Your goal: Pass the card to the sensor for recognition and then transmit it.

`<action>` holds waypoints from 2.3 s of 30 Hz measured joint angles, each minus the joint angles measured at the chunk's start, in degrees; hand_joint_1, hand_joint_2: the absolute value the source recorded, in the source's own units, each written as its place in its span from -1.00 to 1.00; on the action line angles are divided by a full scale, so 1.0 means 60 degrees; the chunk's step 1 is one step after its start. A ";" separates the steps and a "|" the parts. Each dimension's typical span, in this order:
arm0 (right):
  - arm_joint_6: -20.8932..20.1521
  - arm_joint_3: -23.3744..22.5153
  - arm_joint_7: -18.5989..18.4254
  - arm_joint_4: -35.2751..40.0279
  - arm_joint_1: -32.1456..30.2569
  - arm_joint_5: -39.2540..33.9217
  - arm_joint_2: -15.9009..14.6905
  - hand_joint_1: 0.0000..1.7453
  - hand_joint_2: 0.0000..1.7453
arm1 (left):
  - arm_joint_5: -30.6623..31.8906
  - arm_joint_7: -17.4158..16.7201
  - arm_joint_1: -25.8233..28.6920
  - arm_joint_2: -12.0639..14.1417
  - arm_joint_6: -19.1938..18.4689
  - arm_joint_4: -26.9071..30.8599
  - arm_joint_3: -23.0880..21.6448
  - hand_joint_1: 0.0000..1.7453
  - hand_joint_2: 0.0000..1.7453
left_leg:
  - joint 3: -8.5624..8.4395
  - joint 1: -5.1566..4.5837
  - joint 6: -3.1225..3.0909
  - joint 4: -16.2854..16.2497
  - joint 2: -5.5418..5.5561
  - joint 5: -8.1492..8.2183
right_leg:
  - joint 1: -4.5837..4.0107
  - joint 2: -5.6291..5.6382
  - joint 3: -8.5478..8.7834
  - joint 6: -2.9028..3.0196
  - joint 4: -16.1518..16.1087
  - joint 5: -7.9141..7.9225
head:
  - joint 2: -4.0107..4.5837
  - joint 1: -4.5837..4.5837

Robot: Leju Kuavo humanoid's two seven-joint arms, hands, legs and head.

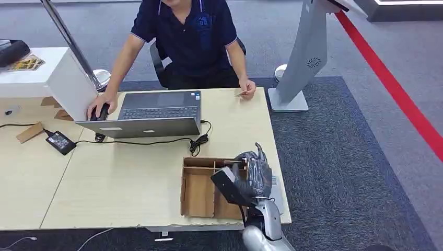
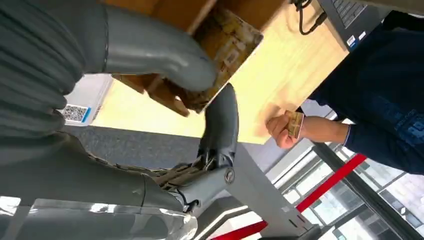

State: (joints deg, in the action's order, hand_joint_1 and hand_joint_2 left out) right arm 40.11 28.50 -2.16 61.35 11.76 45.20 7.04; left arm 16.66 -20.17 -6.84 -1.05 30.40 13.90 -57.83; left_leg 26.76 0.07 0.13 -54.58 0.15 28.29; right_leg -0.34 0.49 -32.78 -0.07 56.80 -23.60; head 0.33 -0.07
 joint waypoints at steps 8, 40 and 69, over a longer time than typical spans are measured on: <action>0.0004 -0.0004 0.0044 0.0000 -0.0001 0.0062 0.0000 1.00 1.00 | 0.0000 0.0000 0.0001 0.0000 0.0007 0.0000 0.0000 -1.00 -1.00 | -0.0001 0.0000 0.0000 0.0000 0.0000 0.0000 | -0.0001 0.0000 0.0000 0.0000 0.0000 0.0000 | 0.0000 0.0000; 0.0022 -0.2761 0.1588 0.5567 -0.1473 0.0273 0.0652 1.00 1.00 | -0.0200 -0.0153 0.0054 0.0007 0.0022 -0.0004 0.0004 -1.00 -1.00 | -0.0002 -0.0001 0.0000 0.0000 0.0000 0.0000 | 0.0000 0.0002 -0.0001 -0.0001 0.0000 0.0001 | 0.0000 0.0000; -0.0036 -0.2281 0.2543 0.3993 -0.0775 -0.0007 0.1282 1.00 1.00 | 0.0379 -0.0029 -0.0046 -0.0033 -0.0175 0.0000 -0.0047 -1.00 -1.00 | 0.0013 0.0010 0.0009 0.0000 0.0007 -0.0007 | -0.0001 -0.0008 0.0002 -0.0001 0.0003 0.0002 | 0.0000 0.0000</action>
State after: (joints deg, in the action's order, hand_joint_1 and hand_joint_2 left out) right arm 39.89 14.82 13.09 85.31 7.11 45.16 14.73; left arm 18.93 -20.35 -7.12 -1.25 29.35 13.90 -58.12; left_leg 26.84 0.13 0.19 -54.58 0.19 28.25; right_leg -0.34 0.44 -32.77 -0.07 56.81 -23.58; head 0.33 -0.07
